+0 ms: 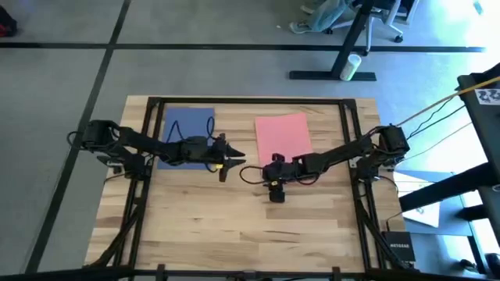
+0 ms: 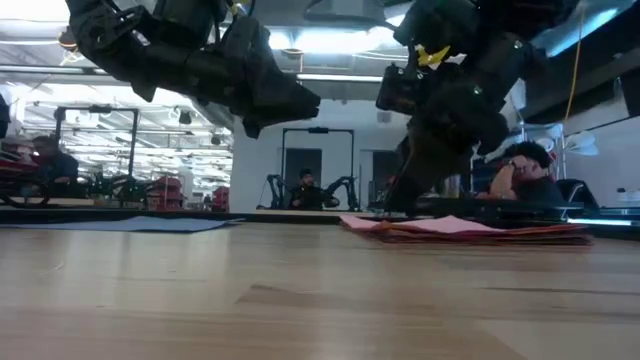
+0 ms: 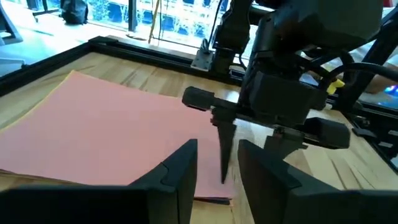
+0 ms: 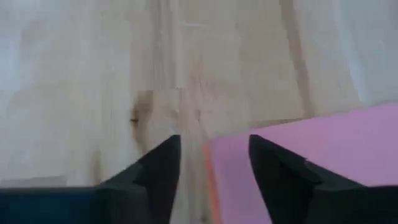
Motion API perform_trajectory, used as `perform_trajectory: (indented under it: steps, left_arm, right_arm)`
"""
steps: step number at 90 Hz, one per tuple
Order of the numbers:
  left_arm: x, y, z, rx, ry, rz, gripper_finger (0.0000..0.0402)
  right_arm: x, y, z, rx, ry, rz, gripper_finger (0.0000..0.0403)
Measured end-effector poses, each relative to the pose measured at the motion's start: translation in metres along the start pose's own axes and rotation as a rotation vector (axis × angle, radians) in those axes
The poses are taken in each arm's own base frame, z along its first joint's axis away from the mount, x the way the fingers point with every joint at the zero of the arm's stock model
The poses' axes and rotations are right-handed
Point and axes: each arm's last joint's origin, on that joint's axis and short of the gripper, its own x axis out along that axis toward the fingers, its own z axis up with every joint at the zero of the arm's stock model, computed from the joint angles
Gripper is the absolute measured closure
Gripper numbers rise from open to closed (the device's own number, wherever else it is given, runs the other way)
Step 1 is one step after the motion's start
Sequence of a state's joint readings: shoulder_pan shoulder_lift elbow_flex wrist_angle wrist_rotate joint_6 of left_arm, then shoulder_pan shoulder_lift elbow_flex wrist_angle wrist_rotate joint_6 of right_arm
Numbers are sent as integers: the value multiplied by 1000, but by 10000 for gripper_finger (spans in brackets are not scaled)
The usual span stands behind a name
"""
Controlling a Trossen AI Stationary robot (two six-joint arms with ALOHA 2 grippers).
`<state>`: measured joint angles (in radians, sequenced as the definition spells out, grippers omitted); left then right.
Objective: Organize paper
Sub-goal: Move the pink paper to the bottom left of the table
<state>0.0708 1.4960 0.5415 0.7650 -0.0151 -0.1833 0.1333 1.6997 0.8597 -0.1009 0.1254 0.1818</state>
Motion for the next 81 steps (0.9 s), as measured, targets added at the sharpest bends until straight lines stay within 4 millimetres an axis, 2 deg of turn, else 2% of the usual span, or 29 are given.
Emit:
perform_trajectory:
  steps: [12,26,34,51,55,67,81]
  left_arm:
    - [0,0,0,-1,1,0,300]
    - [0,0,0,-4,3,1,300]
    - [0,0,0,-3,3,1,300]
    - [0,0,0,-3,4,-1,300]
    - [0,-1,-1,-2,5,-4,300]
    - [0,-5,-2,4,9,-18,300]
    - [0,-10,-3,16,14,-34,300]
  right_arm:
    - [11,0,-6,-2,37,-23,206]
    - [17,-1,-9,-1,51,-50,235]
    - [15,1,-7,-7,47,-81,269]
    - [8,12,10,-61,9,-73,378]
    - [6,15,13,-78,1,-74,393]
    - [2,19,21,-97,6,-62,393]
    - [2,19,20,-67,31,-73,398]
